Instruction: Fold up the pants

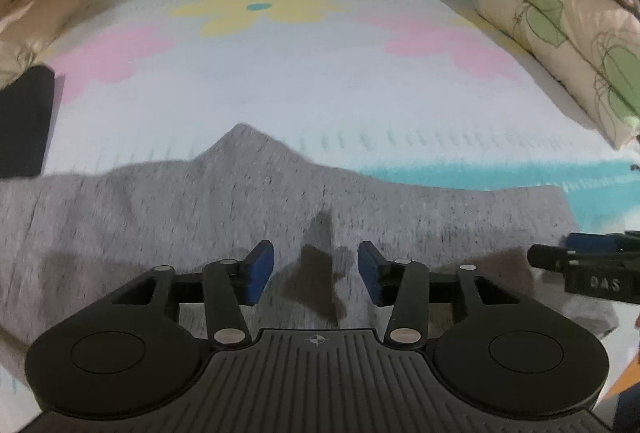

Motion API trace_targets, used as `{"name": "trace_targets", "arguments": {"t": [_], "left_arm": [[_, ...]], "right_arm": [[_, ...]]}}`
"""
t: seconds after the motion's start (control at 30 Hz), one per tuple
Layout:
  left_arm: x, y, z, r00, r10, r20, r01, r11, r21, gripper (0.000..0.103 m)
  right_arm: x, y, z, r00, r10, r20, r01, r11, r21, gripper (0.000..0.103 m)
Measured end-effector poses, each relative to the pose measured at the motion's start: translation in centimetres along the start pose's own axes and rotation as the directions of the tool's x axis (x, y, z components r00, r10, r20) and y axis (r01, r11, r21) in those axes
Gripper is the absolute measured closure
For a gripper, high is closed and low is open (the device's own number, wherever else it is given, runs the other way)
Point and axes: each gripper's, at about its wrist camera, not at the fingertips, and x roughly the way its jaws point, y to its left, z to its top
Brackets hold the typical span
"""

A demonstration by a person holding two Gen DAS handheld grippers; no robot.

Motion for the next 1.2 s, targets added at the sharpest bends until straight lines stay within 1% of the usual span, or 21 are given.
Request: {"name": "trace_targets", "arguments": {"t": [0.07,0.1,0.13,0.17,0.23,0.3,0.33,0.37,0.43,0.47,0.53,0.57,0.6,0.63,0.77,0.83,0.9,0.93,1.0,1.1,1.2], "left_arm": [[0.7,-0.4,0.7,0.999,0.029,0.018,-0.030,0.999,0.014,0.058],[1.3,-0.4,1.2,0.998,0.050,0.026,-0.050,0.999,0.011,0.058],[1.8,-0.1,1.8,0.997,0.074,0.034,-0.074,0.997,-0.006,0.058],[2.1,0.6,2.1,0.995,0.095,0.038,-0.093,0.995,-0.032,0.058],[2.7,2.2,2.7,0.992,0.126,0.011,-0.123,0.983,-0.137,0.058],[2.3,4.2,2.5,0.996,0.083,-0.010,-0.083,0.964,-0.252,0.058],[2.3,4.8,2.4,0.998,0.060,-0.013,-0.061,0.955,-0.292,0.058],[2.5,5.0,2.4,0.999,0.052,-0.018,-0.055,0.951,-0.303,0.058],[3.2,4.5,2.7,0.996,0.078,-0.032,-0.084,0.963,-0.256,0.058],[3.8,4.2,2.9,0.994,0.098,-0.043,-0.105,0.969,-0.226,0.058],[5.5,4.0,3.4,0.987,0.137,-0.088,-0.152,0.970,-0.190,0.058],[6.3,4.3,3.3,0.982,0.148,-0.114,-0.168,0.967,-0.192,0.057],[6.9,4.5,3.4,0.981,0.156,-0.112,-0.176,0.963,-0.203,0.054],[7.0,4.6,3.6,0.981,0.165,-0.098,-0.183,0.959,-0.215,0.053],[7.1,4.6,4.3,0.980,0.168,-0.111,-0.189,0.957,-0.218,0.052],[6.6,5.0,4.1,0.984,0.152,-0.098,-0.172,0.954,-0.247,0.052],[5.8,5.5,3.7,0.986,0.140,-0.085,-0.159,0.947,-0.280,0.052],[5.2,5.8,3.6,0.987,0.139,-0.077,-0.155,0.944,-0.290,0.052],[3.5,6.4,3.2,0.989,0.140,-0.040,-0.145,0.943,-0.299,0.052],[1.3,6.8,2.8,0.984,0.175,0.011,-0.164,0.940,-0.300,0.052],[-1.0,8.0,1.9,0.979,0.203,0.015,-0.189,0.934,-0.304,0.051]], "right_arm": [[0.8,-0.1,0.5,0.999,-0.013,-0.034,0.013,1.000,0.007,0.045],[1.5,-0.1,0.7,0.997,-0.017,-0.070,0.017,1.000,0.008,0.045],[2.0,-0.1,0.8,0.996,-0.021,-0.083,0.022,1.000,0.010,0.044],[2.1,-0.1,0.8,0.997,-0.026,-0.070,0.027,1.000,0.013,0.043],[2.1,0.2,0.6,0.997,-0.037,-0.061,0.037,0.999,0.006,0.042],[2.0,0.4,0.4,0.997,-0.044,-0.056,0.044,0.999,-0.002,0.042],[2.0,0.4,0.4,0.998,-0.041,-0.055,0.041,0.999,0.000,0.041],[2.0,0.3,0.4,0.998,-0.037,-0.057,0.037,0.999,0.004,0.041],[2.0,-0.1,0.6,0.998,-0.028,-0.064,0.029,0.999,0.017,0.040],[2.0,-0.1,0.6,0.997,-0.024,-0.067,0.025,0.999,0.019,0.037],[2.0,0.0,0.8,0.997,-0.020,-0.076,0.021,1.000,0.014,0.032],[2.1,0.2,0.9,0.997,-0.020,-0.080,0.021,1.000,0.006,0.029],[2.2,0.4,0.9,0.996,-0.022,-0.082,0.022,1.000,-0.002,0.026],[2.4,0.7,0.9,0.996,-0.025,-0.084,0.025,1.000,-0.009,0.024],[2.6,1.2,0.9,0.996,-0.027,-0.085,0.025,0.999,-0.025,0.019],[2.7,1.1,1.0,0.995,-0.017,-0.094,0.015,1.000,-0.023,0.015],[3.1,1.3,1.1,0.994,-0.006,-0.106,0.003,1.000,-0.031,0.009],[3.2,1.4,1.1,0.994,-0.005,-0.109,0.001,0.999,-0.038,0.007],[3.5,1.7,0.9,0.994,-0.009,-0.108,0.003,0.998,-0.062,0.001],[3.8,2.7,0.3,0.996,-0.035,-0.082,0.028,0.996,-0.089,0.001],[3.6,2.9,-0.3,0.998,-0.047,-0.050,0.043,0.996,-0.080,0.001]]}}
